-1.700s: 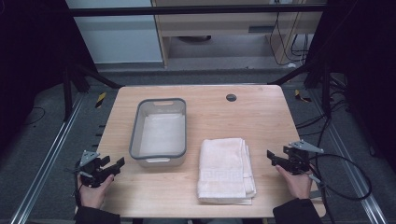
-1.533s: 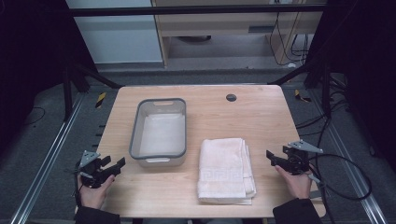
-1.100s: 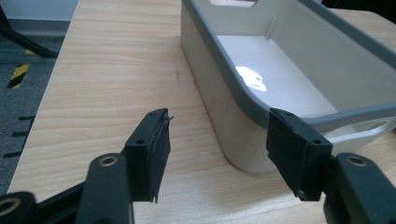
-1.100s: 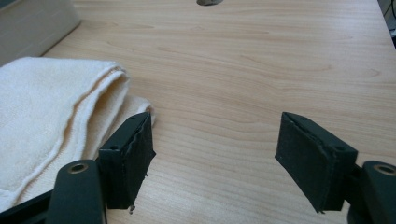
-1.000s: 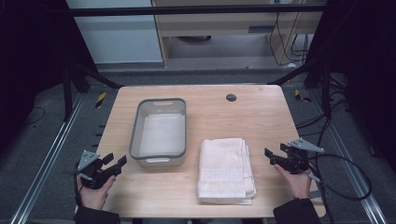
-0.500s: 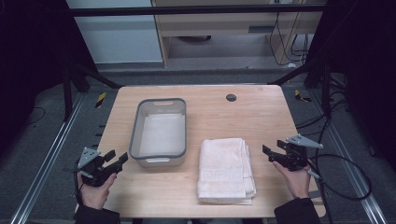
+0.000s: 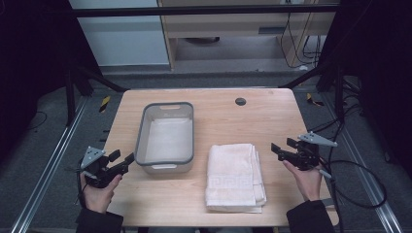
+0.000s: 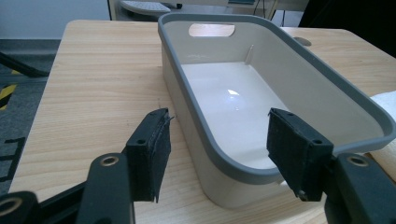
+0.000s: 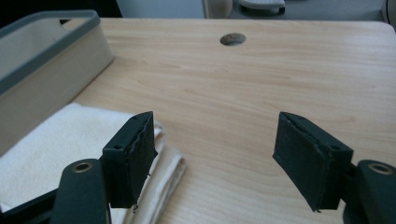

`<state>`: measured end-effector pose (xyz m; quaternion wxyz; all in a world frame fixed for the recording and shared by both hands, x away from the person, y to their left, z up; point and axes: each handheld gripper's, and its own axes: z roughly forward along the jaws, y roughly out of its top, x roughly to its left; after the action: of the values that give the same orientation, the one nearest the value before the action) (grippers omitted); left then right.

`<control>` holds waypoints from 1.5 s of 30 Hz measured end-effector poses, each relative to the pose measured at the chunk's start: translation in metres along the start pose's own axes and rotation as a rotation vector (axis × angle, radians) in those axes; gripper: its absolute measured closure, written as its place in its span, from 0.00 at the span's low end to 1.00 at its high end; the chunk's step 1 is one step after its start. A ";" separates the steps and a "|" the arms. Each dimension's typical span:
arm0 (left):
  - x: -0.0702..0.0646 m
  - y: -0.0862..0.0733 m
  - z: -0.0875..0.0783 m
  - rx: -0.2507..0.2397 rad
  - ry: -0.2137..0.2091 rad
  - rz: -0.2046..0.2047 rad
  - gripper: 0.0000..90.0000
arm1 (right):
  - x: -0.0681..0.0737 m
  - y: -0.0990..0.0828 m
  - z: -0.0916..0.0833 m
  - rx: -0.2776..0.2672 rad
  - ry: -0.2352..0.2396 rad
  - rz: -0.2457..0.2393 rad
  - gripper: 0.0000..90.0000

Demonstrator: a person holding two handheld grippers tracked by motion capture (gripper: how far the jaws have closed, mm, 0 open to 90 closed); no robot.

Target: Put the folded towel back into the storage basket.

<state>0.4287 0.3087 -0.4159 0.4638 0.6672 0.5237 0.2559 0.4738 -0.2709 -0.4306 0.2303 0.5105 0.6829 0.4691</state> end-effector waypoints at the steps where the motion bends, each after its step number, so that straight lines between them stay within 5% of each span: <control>1: -0.001 0.001 0.000 0.000 0.000 0.001 0.43 | 0.001 0.002 0.000 -0.003 0.002 0.000 0.32; 12: -0.020 0.013 0.006 -0.002 -0.041 0.037 0.43 | 0.012 0.022 0.004 -0.033 0.025 -0.038 0.33; 27: -0.064 0.027 0.021 -0.009 -0.113 0.094 0.44 | 0.022 0.033 0.009 -0.037 0.056 -0.045 0.31; 32: -0.079 0.027 0.027 -0.001 -0.141 0.114 0.44 | 0.028 0.033 0.011 -0.024 0.062 -0.088 0.34; 45: -0.115 0.014 0.040 0.041 -0.198 0.165 0.43 | 0.034 0.030 0.019 -0.002 0.088 -0.091 0.34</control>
<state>0.4312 0.1868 -0.4041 0.4768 0.7394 0.4238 0.2154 0.4905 -0.2305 -0.4076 0.2217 0.4577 0.7144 0.4806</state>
